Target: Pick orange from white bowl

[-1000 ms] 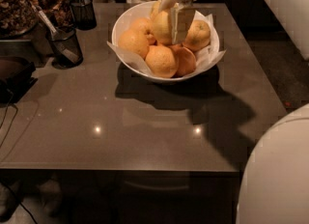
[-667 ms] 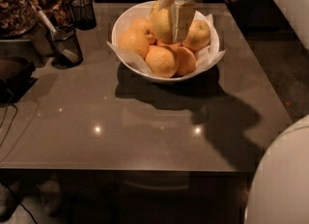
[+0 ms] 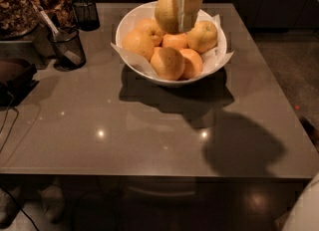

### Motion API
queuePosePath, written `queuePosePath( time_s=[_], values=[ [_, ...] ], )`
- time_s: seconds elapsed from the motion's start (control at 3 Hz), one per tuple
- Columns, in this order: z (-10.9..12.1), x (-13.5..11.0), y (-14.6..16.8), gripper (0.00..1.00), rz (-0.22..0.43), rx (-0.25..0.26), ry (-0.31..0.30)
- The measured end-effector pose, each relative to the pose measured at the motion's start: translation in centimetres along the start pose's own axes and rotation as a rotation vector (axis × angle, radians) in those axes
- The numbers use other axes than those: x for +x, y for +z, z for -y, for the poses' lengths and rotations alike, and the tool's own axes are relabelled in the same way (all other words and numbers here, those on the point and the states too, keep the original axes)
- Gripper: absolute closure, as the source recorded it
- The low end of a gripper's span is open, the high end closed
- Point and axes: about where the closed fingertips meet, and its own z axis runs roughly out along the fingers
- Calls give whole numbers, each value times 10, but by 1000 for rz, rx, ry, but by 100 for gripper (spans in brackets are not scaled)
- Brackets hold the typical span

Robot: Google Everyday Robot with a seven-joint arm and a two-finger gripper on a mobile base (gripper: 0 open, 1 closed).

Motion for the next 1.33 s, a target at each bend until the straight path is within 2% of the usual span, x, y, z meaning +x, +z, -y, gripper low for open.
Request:
queuePosePath(
  time_s=[0.33,1.0,1.33],
  values=[
    [0,0,0,100,1,2,-1],
    [-39,-21,-28,100,-14,-30,46],
    [-38,-21,-27,100,-13,-28,47]
  ],
)
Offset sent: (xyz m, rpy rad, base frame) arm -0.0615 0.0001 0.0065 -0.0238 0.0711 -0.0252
